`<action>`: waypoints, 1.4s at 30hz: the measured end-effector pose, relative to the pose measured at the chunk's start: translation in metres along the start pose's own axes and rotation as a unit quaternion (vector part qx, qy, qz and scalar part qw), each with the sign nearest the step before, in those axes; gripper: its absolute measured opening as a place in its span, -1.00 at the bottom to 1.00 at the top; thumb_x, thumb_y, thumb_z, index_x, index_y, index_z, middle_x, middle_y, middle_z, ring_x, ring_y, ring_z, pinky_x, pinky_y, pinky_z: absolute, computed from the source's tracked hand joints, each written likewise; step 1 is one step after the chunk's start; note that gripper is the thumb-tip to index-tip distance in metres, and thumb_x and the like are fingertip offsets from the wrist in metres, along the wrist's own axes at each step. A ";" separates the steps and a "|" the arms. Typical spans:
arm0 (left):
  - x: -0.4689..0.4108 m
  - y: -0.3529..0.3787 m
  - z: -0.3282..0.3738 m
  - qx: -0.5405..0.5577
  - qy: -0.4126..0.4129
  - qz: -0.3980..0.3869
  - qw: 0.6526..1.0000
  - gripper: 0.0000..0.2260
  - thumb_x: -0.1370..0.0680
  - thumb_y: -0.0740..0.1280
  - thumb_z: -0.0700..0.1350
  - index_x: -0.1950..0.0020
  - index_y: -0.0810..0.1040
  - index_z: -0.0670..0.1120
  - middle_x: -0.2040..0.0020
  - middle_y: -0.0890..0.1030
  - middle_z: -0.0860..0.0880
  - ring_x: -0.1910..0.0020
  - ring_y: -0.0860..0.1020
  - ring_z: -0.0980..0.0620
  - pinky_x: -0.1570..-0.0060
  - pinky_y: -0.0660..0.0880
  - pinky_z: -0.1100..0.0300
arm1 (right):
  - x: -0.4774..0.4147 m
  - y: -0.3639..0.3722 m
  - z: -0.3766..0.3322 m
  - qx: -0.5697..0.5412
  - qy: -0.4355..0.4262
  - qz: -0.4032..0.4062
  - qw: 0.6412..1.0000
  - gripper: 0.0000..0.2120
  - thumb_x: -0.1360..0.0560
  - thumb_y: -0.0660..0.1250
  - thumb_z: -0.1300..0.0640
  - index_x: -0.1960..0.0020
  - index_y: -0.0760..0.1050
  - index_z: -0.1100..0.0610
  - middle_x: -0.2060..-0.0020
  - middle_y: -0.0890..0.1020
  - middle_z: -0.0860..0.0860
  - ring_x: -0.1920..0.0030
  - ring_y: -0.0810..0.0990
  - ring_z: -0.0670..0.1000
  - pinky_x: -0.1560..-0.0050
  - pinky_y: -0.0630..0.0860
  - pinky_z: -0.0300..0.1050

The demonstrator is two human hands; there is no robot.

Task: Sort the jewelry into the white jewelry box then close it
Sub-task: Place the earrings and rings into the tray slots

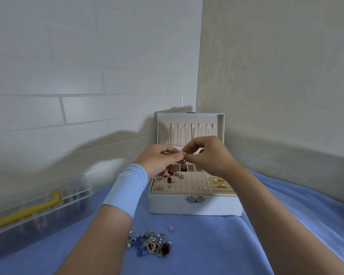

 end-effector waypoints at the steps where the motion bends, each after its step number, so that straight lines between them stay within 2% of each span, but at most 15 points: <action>1: 0.000 -0.004 0.001 -0.001 0.011 0.010 1.000 -0.94 -0.53 0.44 -0.07 0.03 0.70 -0.01 0.17 0.73 0.05 0.24 0.65 0.06 0.39 0.47 0.27 | 0.000 0.002 -0.001 -0.003 0.000 -0.006 1.000 -0.93 -0.44 0.55 0.15 0.10 0.69 0.05 0.20 0.71 -0.04 0.47 0.50 -0.25 0.34 0.49 -0.26; 6: 0.001 -0.012 0.002 0.061 0.023 0.022 0.998 -0.89 -0.54 0.43 -0.20 -0.03 0.69 -0.04 0.19 0.71 0.02 0.36 0.60 0.11 0.45 0.44 0.31 | 0.002 0.003 -0.008 -0.045 -0.012 -0.021 0.999 -0.92 -0.49 0.52 0.10 0.02 0.70 0.04 0.16 0.72 -0.02 0.45 0.53 -0.22 0.31 0.47 -0.31; 9: 0.000 -0.014 0.003 0.076 0.027 0.025 0.996 -0.88 -0.54 0.44 -0.21 -0.03 0.69 -0.03 0.20 0.71 0.01 0.37 0.58 0.10 0.45 0.42 0.31 | 0.004 0.001 -0.010 -0.061 -0.021 0.006 0.998 -0.92 -0.49 0.51 0.14 0.05 0.72 -0.01 0.26 0.71 -0.09 0.47 0.52 -0.16 0.35 0.45 -0.32; 13: -0.002 -0.018 0.002 0.080 0.022 0.034 0.996 -0.84 -0.53 0.44 -0.20 -0.10 0.66 -0.06 0.21 0.70 0.01 0.38 0.58 0.11 0.48 0.40 0.32 | 0.003 0.004 -0.010 -0.074 -0.012 0.020 0.997 -0.91 -0.47 0.54 0.13 0.03 0.72 0.03 0.45 0.64 -0.12 0.48 0.47 -0.03 0.39 0.47 -0.15; 17: -0.002 -0.018 0.006 0.042 0.042 0.026 0.998 -0.84 -0.54 0.43 -0.16 -0.12 0.61 -0.05 0.16 0.72 0.00 0.33 0.59 0.06 0.45 0.41 0.31 | 0.003 0.007 -0.006 -0.134 0.010 0.008 0.991 -0.89 -0.46 0.53 0.22 0.01 0.70 0.15 0.28 0.71 -0.05 0.47 0.54 -0.07 0.39 0.52 -0.21; 19: -0.005 -0.015 0.008 -0.004 0.056 0.021 0.998 -0.86 -0.56 0.41 -0.12 -0.11 0.59 -0.02 0.14 0.73 0.03 0.31 0.60 0.06 0.39 0.44 0.30 | 0.003 0.004 0.002 -0.139 0.027 0.024 0.990 -0.91 -0.47 0.52 0.23 0.03 0.69 0.18 0.34 0.70 -0.09 0.48 0.55 -0.10 0.42 0.49 -0.30; 20: -0.006 -0.014 0.008 -0.041 0.064 0.024 0.997 -0.88 -0.57 0.39 -0.11 -0.09 0.60 -0.01 0.14 0.73 0.05 0.28 0.61 0.06 0.34 0.49 0.28 | 0.002 0.002 0.007 -0.117 0.035 0.034 0.992 -0.93 -0.48 0.52 0.22 0.04 0.69 0.17 0.35 0.69 -0.11 0.48 0.56 -0.13 0.40 0.50 -0.33; 22: -0.010 -0.012 0.008 -0.141 0.089 0.040 0.985 -0.90 -0.58 0.36 -0.11 -0.03 0.65 0.01 0.09 0.71 0.09 0.15 0.63 0.09 0.10 0.56 0.22 | 0.001 0.000 0.020 -0.033 0.050 0.046 0.997 -0.96 -0.48 0.53 0.17 0.08 0.70 0.08 0.28 0.70 -0.12 0.44 0.57 -0.21 0.29 0.55 -0.30; 24: -0.011 -0.006 0.005 -0.223 0.103 0.038 0.969 -0.85 -0.59 0.32 -0.11 0.00 0.69 0.07 0.04 0.68 0.14 0.06 0.60 0.14 -0.04 0.52 0.21 | 0.000 0.003 0.031 0.076 0.061 0.041 0.994 -0.96 -0.48 0.53 0.10 0.10 0.69 -0.02 0.22 0.70 -0.15 0.30 0.61 -0.22 0.16 0.56 -0.22; 26: -0.011 0.003 0.000 -0.278 0.104 0.021 0.955 -0.80 -0.61 0.28 -0.10 -0.03 0.71 0.09 0.02 0.67 0.13 0.04 0.58 0.12 -0.03 0.49 0.21 | 0.000 0.009 0.037 0.178 0.068 0.025 0.981 -0.95 -0.48 0.50 0.04 0.06 0.70 -0.07 0.17 0.69 -0.18 0.14 0.62 -0.17 0.08 0.54 -0.19; 29: -0.014 0.014 -0.006 -0.350 0.100 -0.003 0.931 -0.75 -0.62 0.25 -0.11 -0.09 0.70 0.12 0.03 0.67 0.07 0.04 0.58 0.03 0.01 0.50 0.18 | 0.000 0.019 0.039 0.264 0.070 -0.002 0.962 -0.93 -0.51 0.45 0.00 0.04 0.69 -0.07 0.13 0.70 -0.14 0.07 0.60 -0.11 0.08 0.53 -0.17; 31: -0.017 0.019 -0.012 -0.392 0.096 -0.023 0.915 -0.75 -0.62 0.25 -0.09 -0.11 0.69 0.16 -0.01 0.67 0.04 0.00 0.59 -0.03 -0.02 0.53 0.13 | 0.000 0.024 0.039 0.290 0.065 -0.013 0.955 -0.94 -0.52 0.42 0.01 0.06 0.68 -0.08 0.13 0.69 -0.13 0.07 0.59 -0.09 0.09 0.50 -0.15; 34: -0.019 0.024 -0.021 -0.428 0.082 -0.053 0.899 -0.78 -0.61 0.26 -0.04 -0.10 0.67 0.19 -0.09 0.63 0.04 -0.07 0.57 -0.05 -0.03 0.49 0.16 | -0.001 0.027 0.038 0.309 0.055 -0.014 0.949 -0.93 -0.53 0.40 -0.01 0.08 0.66 -0.09 0.13 0.68 -0.14 0.06 0.58 -0.08 0.09 0.50 -0.14; 37: -0.019 0.027 -0.026 -0.416 0.068 -0.070 0.904 -0.77 -0.61 0.27 -0.07 -0.11 0.67 0.17 -0.15 0.62 0.05 -0.13 0.56 -0.03 -0.11 0.48 0.15 | -0.002 0.029 0.036 0.331 0.040 -0.017 0.942 -0.92 -0.54 0.39 -0.02 0.08 0.65 -0.08 0.12 0.66 -0.15 0.07 0.56 -0.09 0.11 0.46 -0.15; 42: -0.017 0.027 -0.025 -0.415 0.067 -0.073 0.905 -0.76 -0.61 0.26 -0.08 -0.14 0.66 0.16 -0.18 0.61 0.03 -0.12 0.56 -0.02 -0.07 0.47 0.17 | -0.002 0.035 0.032 0.358 0.024 -0.033 0.933 -0.89 -0.54 0.35 0.00 0.06 0.66 -0.07 0.08 0.68 -0.11 0.05 0.59 -0.04 0.12 0.46 -0.14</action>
Point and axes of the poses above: each hand's wrist, its own x-axis away from the middle knuckle, its own y-axis out of the palm, z = x × y, the point moved 10 cm from there along -x, towards the middle knuckle
